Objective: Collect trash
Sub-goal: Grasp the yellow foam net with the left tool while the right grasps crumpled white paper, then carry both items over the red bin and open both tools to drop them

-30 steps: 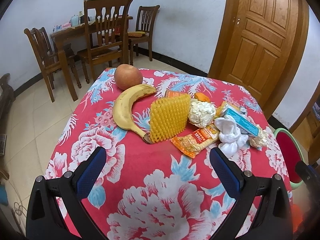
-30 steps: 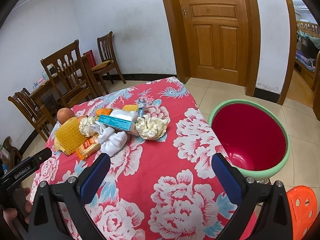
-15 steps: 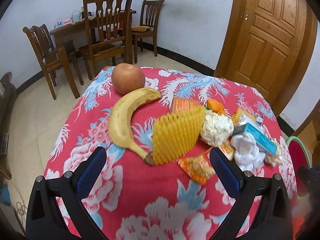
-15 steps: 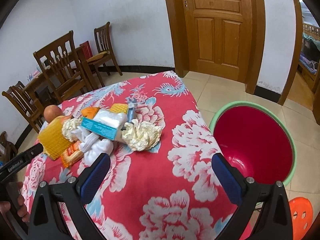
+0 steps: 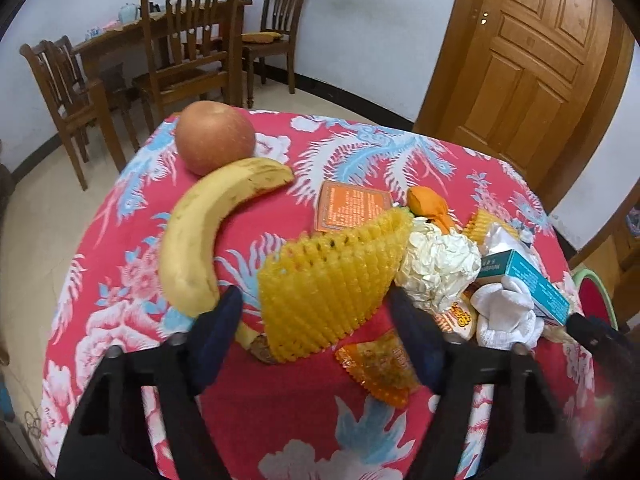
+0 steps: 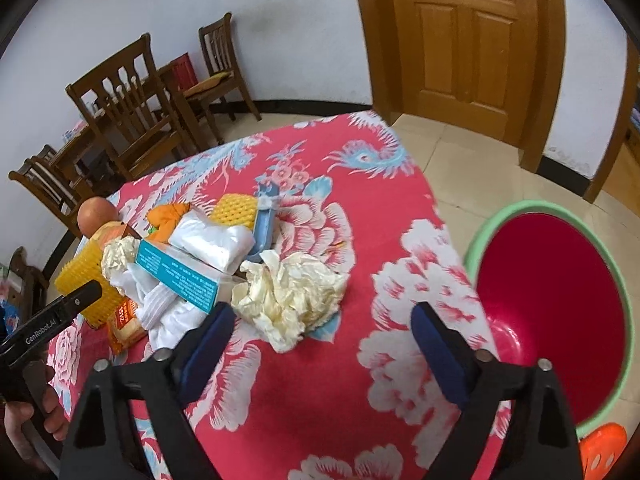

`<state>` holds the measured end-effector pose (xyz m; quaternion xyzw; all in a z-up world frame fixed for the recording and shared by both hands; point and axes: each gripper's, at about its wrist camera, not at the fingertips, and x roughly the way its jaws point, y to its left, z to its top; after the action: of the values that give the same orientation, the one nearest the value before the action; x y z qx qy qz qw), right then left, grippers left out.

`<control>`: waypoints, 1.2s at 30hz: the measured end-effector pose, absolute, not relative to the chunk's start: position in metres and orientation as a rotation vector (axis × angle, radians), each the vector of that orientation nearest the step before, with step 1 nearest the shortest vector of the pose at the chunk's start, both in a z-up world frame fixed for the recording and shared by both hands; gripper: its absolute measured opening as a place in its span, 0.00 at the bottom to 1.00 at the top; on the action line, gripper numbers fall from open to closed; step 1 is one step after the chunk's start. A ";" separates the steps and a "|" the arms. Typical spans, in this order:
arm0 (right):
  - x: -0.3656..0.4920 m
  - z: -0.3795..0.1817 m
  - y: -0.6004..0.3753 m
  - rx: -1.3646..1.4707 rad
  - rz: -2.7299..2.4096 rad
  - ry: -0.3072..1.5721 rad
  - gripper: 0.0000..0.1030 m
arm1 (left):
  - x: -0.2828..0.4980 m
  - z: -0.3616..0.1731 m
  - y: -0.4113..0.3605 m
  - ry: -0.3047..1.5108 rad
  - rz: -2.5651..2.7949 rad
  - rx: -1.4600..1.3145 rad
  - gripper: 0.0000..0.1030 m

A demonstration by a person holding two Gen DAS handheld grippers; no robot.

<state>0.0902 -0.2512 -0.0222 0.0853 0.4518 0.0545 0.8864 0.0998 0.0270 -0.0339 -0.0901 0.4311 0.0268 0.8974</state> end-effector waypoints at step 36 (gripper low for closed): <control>0.025 0.018 -0.259 0.247 0.232 0.821 0.16 | 0.031 0.034 -0.006 0.740 -0.188 -0.232 0.11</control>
<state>0.0250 -0.2585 0.0176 0.1194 0.3971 0.1122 0.9031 0.0310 -0.0058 0.0342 -0.1131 0.3602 -0.0916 0.9215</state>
